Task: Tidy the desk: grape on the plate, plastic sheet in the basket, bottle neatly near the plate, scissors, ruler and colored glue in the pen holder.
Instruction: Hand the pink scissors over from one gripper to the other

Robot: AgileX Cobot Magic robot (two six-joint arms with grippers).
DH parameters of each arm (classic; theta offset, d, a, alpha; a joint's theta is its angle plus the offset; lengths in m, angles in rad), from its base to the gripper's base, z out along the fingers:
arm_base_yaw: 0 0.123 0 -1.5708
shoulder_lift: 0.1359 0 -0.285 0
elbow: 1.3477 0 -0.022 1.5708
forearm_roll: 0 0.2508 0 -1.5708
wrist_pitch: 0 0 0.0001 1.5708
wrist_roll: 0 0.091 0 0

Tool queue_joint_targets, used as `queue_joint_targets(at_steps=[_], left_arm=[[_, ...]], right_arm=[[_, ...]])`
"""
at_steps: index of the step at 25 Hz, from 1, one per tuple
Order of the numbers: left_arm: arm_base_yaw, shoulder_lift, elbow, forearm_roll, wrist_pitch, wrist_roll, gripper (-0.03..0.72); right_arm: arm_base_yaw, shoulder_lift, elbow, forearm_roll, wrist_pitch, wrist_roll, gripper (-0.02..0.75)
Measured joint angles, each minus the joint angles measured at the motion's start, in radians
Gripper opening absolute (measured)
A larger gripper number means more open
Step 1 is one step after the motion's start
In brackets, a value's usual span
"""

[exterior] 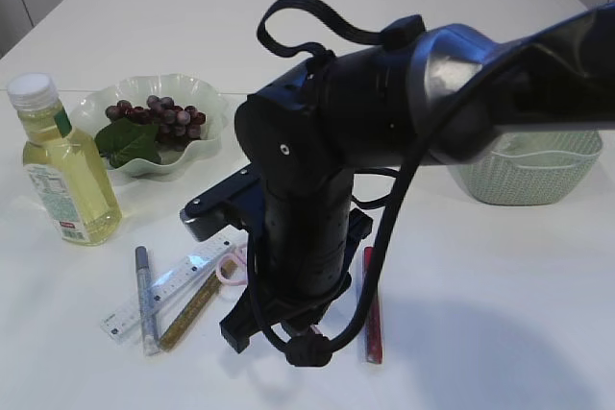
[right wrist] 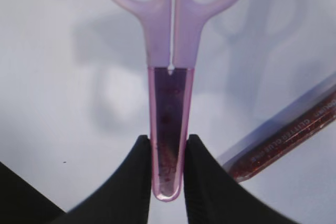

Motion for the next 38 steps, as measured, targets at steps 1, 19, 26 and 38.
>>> queue_joint_targets(at_steps=[1,19,26,38], left_arm=[[0.0,0.006,0.0,-0.01,-0.007,0.0,0.29],[0.012,0.063,0.002,0.101,-0.215,-0.171,0.29],[0.117,0.162,0.002,0.066,-0.254,-0.173,0.29],[0.269,0.362,0.002,-0.27,-0.203,0.007,0.289]], right_arm=[[-0.003,-0.007,0.0,0.0,0.0,0.006,0.155],[-0.04,-0.184,0.004,-0.147,-0.078,0.122,0.155],[-0.04,-0.207,0.007,-0.169,-0.09,0.14,0.155],[-0.04,-0.229,0.009,-0.183,-0.087,0.146,0.155]])
